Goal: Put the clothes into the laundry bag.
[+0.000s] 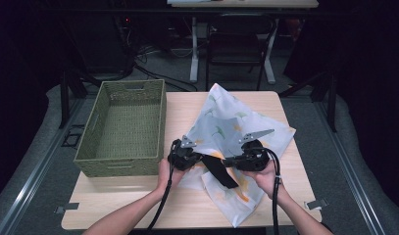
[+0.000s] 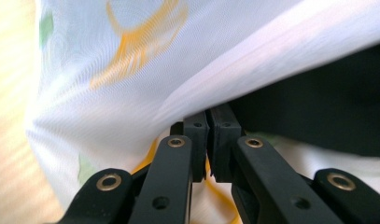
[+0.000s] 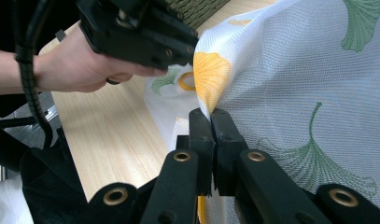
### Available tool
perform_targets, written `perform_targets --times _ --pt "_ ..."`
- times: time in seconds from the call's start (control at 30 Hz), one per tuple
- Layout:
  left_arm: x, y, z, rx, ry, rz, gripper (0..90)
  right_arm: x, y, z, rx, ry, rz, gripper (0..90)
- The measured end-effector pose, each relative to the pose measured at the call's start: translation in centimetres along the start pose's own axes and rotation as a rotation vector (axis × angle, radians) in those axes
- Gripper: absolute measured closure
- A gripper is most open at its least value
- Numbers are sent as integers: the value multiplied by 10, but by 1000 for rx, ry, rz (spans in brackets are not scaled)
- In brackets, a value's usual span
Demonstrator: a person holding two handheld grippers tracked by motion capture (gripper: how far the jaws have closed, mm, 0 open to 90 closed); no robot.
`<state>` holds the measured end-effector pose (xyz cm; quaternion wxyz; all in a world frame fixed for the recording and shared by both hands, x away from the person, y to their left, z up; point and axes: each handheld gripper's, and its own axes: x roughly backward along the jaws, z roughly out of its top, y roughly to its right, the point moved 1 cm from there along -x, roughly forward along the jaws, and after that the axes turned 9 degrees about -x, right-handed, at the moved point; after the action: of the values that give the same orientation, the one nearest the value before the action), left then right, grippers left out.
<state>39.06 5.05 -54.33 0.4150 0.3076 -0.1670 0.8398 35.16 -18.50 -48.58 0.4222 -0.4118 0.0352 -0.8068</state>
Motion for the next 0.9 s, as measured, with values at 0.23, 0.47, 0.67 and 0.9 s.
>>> perform_targets --times 0.23,0.47,0.67,0.9 --pt "0 -2 16 44 90 -60 875 0 -2 1 1 8 5 886" --pt "-1 -3 23 48 118 -74 875 1 -1 1 1 11 8 886" --pt "-15 -9 6 14 -2 -10 782 2 -1 1 0 14 -1 886" --pt "2 0 -1 -22 -28 -32 458 3 0 1 -2 18 -7 886"
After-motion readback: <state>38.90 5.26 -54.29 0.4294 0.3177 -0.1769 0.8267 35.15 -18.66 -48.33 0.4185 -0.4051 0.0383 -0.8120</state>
